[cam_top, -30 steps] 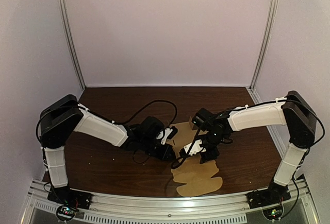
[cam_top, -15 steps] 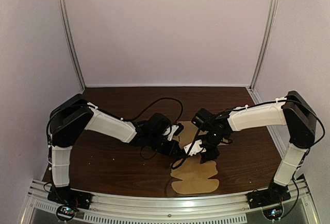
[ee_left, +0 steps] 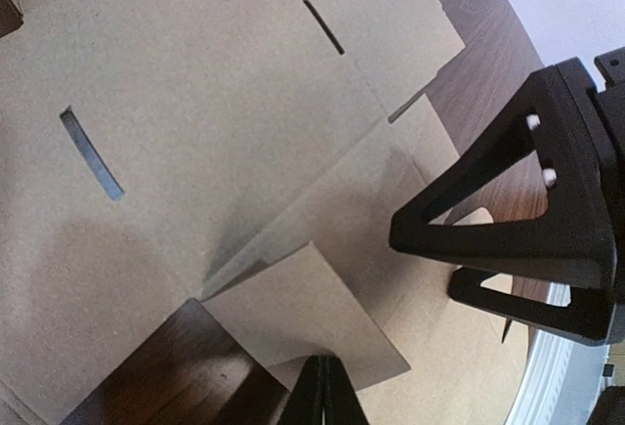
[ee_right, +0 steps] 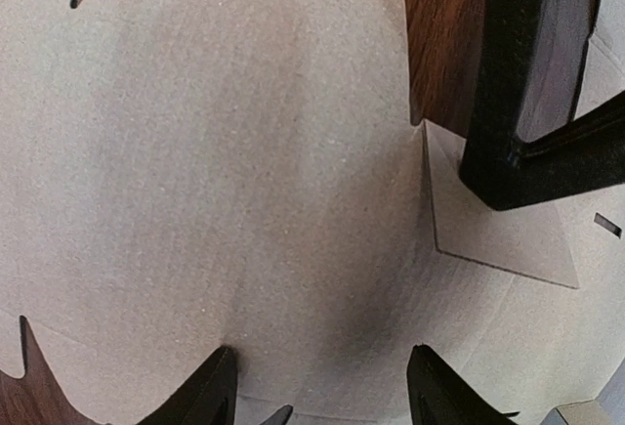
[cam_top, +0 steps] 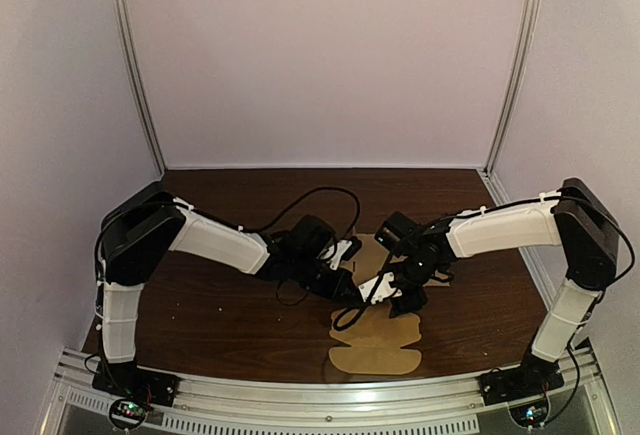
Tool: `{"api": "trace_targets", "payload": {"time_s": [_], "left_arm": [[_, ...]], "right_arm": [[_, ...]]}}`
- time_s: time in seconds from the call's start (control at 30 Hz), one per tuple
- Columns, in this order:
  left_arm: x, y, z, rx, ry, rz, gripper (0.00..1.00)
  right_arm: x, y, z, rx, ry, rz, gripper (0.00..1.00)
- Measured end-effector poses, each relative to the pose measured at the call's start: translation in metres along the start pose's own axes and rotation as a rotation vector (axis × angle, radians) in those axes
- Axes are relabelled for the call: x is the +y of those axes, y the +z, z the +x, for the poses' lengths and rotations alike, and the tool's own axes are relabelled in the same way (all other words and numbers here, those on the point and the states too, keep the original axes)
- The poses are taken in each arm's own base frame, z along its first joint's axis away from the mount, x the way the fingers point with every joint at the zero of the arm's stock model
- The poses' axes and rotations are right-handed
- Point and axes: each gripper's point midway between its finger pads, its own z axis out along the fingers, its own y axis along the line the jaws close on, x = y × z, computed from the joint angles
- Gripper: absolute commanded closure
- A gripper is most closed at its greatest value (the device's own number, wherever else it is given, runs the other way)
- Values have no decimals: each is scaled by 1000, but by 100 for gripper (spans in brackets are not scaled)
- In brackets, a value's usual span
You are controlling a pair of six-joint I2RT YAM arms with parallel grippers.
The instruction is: Fold the paper box
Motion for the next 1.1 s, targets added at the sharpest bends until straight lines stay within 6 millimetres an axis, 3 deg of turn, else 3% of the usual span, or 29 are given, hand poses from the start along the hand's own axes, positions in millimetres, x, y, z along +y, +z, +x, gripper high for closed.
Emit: {"api": "trace_targets", "payload": {"time_s": [0.4,0.6,0.9,1.0,1.1], "left_arm": [[-7,2,-2,5,-1,37,97],[-6,27,-16,11,-10,39,100],[-6,38,-26,30,-57,15,100],[-6,39,-25,38,-64,9,100],[-5,39,-25,42,-62,4,100]], "right_arm": [[0,0,0,-4,14,9,39],[0,0,0,-3,19,11,39],[-1,-3,2,3,21,28,37],[0,-13,9,21,36,32,36],[1,-43,22,20,78,49,33]]}}
